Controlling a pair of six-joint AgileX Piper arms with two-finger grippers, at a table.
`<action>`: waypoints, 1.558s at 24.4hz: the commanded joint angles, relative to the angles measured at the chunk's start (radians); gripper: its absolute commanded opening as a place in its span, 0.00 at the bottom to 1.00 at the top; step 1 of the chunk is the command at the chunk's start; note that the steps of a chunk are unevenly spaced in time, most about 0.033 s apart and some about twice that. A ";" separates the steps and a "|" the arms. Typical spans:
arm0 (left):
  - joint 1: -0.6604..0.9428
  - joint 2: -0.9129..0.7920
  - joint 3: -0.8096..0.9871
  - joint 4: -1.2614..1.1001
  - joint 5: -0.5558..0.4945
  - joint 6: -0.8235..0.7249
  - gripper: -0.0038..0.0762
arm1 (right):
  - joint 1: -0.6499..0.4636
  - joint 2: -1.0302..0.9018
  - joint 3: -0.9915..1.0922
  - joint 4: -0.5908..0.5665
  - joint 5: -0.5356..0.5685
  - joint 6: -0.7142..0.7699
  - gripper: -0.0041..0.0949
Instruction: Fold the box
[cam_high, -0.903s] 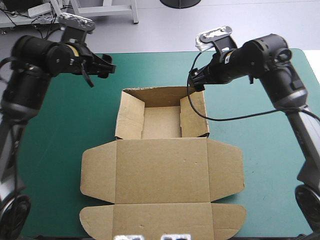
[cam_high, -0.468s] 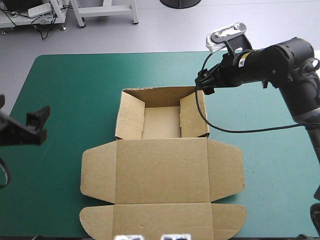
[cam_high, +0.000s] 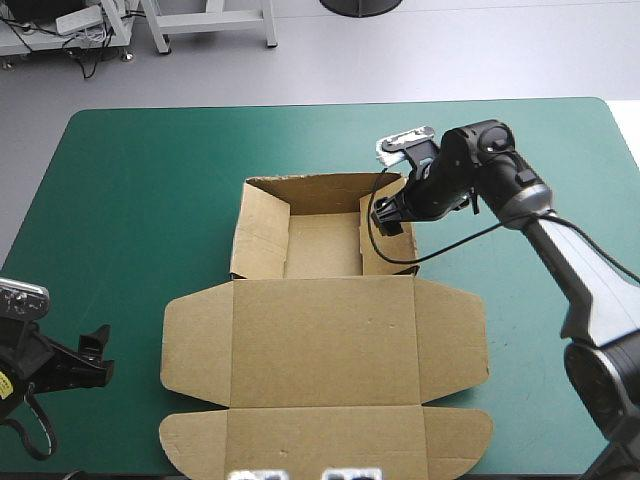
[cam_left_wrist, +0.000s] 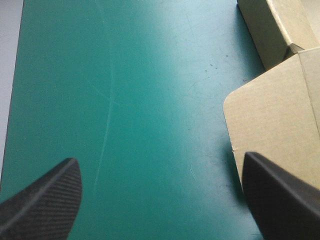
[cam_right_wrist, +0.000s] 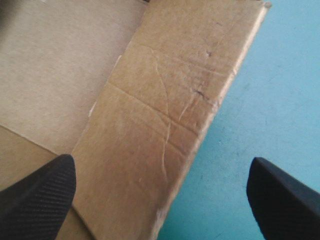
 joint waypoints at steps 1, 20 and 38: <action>-0.002 0.004 -0.021 0.010 0.034 -0.015 0.82 | -0.004 0.057 -0.025 -0.001 -0.025 0.001 0.89; -0.002 0.004 -0.021 0.010 0.033 -0.064 0.82 | -0.132 0.226 -0.348 -0.164 0.104 -0.189 0.02; -0.002 0.004 -0.021 -0.071 -0.071 -0.120 0.82 | -1.022 0.355 -0.437 0.211 0.099 -0.292 0.03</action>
